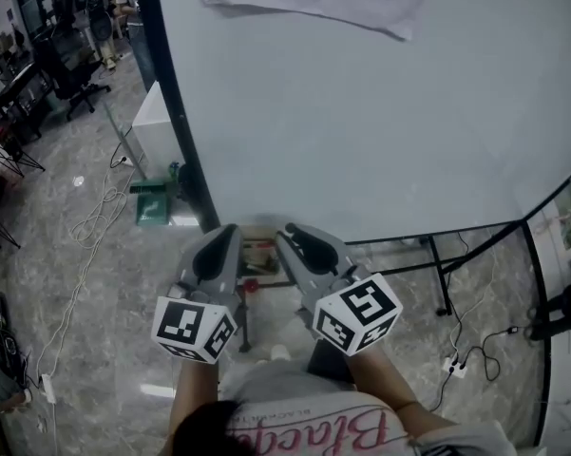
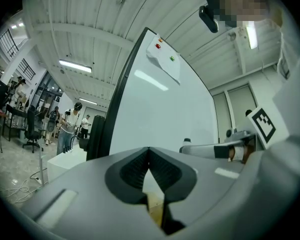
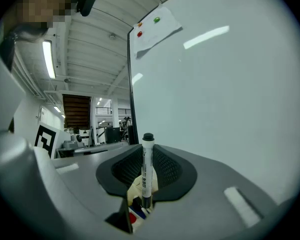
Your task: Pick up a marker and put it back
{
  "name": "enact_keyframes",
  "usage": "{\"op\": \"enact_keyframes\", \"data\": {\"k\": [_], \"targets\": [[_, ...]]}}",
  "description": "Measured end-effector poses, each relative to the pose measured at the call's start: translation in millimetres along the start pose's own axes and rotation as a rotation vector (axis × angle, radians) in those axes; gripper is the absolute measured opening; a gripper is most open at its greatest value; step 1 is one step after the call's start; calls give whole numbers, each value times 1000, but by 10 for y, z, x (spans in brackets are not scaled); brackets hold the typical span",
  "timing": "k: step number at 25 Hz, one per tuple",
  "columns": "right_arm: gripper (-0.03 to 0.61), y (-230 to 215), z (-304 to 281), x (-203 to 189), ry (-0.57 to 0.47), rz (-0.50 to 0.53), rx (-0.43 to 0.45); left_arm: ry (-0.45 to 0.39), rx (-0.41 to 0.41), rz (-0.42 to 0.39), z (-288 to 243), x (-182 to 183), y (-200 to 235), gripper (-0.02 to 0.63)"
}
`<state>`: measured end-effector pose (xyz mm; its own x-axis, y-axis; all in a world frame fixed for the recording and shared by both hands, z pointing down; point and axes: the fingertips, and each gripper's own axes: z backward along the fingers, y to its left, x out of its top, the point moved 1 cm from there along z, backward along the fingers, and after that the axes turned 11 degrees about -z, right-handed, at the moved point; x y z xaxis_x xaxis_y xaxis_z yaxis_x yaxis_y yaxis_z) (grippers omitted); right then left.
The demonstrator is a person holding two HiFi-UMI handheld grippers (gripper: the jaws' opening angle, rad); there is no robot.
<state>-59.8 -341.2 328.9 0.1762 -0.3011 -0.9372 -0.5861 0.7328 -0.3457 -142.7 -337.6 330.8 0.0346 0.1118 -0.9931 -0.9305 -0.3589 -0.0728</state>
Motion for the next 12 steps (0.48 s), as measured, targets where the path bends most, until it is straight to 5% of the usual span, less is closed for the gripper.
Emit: {"op": "enact_keyframes", "data": {"k": [6, 12], "targets": [[66, 126, 196, 420, -128, 11, 23, -22, -15, -3, -15, 136, -51, 0], [66, 120, 215, 451, -140, 29, 2, -17, -45, -43, -36, 151, -108, -2]]}}
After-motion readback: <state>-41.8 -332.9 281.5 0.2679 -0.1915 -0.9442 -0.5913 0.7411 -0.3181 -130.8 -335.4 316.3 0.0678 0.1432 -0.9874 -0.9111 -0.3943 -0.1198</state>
